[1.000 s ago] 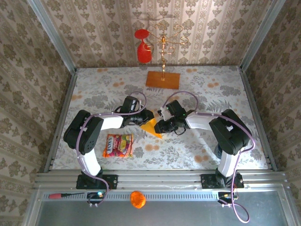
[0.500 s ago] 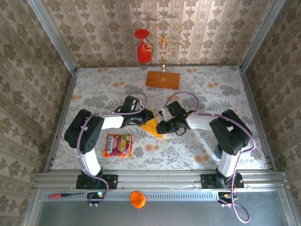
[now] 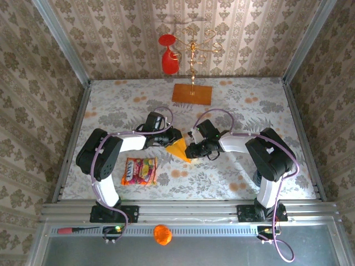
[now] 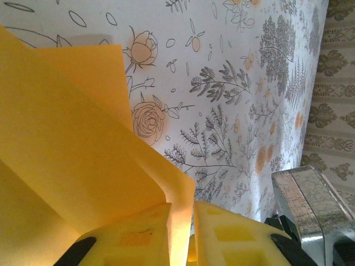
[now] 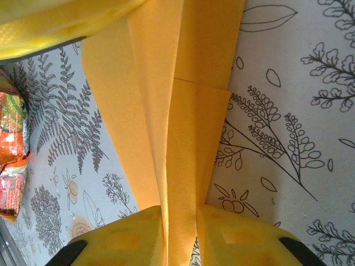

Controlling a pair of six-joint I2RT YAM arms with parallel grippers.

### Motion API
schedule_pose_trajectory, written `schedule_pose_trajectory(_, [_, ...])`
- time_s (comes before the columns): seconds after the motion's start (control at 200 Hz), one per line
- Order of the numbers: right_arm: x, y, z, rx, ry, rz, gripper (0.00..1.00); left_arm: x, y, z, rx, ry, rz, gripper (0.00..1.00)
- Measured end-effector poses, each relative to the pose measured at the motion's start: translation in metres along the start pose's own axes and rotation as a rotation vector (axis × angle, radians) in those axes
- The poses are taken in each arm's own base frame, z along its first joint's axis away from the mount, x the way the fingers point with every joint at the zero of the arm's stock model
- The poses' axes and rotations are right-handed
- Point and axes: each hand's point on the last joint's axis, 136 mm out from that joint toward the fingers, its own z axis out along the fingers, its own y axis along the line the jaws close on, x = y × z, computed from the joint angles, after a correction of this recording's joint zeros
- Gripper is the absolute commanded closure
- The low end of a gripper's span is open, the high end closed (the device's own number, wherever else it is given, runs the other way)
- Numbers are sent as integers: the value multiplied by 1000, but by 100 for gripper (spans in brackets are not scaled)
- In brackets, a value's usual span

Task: Fold a paper plane with a square sheet of paper (pick it up from the middle)

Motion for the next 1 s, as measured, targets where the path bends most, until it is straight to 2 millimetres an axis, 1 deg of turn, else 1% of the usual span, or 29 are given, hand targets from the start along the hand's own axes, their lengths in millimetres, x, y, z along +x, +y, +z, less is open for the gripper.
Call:
schedule_pose_trajectory(0.49, [1, -3, 1, 3, 4, 8, 80, 3, 11, 7, -31, 22, -12, 82])
schedule_pose_trajectory(0.67, [0, 0, 0, -10, 1, 16, 74, 4, 12, 6, -32, 24, -11, 82])
schedule_pose_trajectory(0.83, [4, -3, -14, 24, -35, 44, 71, 4, 12, 6, -34, 26, -13, 82])
schedule_pose_trajectory(0.915, [-2, -1, -25, 33, -73, 41, 72, 4, 12, 6, -34, 26, -13, 82])
schedule_pose_trajectory(1.0, [-8, 3, -31, 29, -101, 32, 73, 4, 12, 6, -34, 26, -13, 82])
